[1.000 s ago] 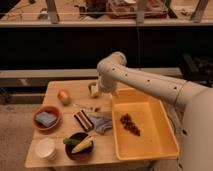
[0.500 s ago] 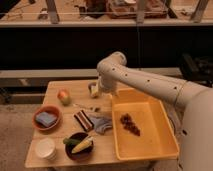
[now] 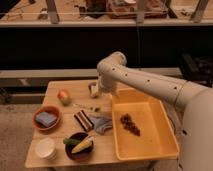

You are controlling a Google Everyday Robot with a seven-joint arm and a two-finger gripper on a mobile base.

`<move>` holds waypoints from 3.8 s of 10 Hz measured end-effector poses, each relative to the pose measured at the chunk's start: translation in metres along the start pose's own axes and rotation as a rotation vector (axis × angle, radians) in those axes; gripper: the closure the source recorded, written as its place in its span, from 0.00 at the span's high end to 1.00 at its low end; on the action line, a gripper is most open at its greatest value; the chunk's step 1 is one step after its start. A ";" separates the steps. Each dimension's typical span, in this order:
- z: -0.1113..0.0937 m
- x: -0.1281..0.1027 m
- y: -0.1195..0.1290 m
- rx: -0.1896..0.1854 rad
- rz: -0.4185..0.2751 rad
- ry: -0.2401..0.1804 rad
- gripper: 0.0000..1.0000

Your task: Wipe tray with eraser

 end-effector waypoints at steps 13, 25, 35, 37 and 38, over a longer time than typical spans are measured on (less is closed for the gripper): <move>-0.007 -0.025 -0.077 0.052 -0.335 -0.031 0.80; 0.123 -0.084 -0.126 0.101 -0.489 -0.199 0.80; 0.142 -0.106 -0.128 0.103 -0.515 -0.235 0.26; 0.140 -0.104 -0.128 0.105 -0.512 -0.224 0.24; 0.138 -0.103 -0.128 0.112 -0.507 -0.218 0.21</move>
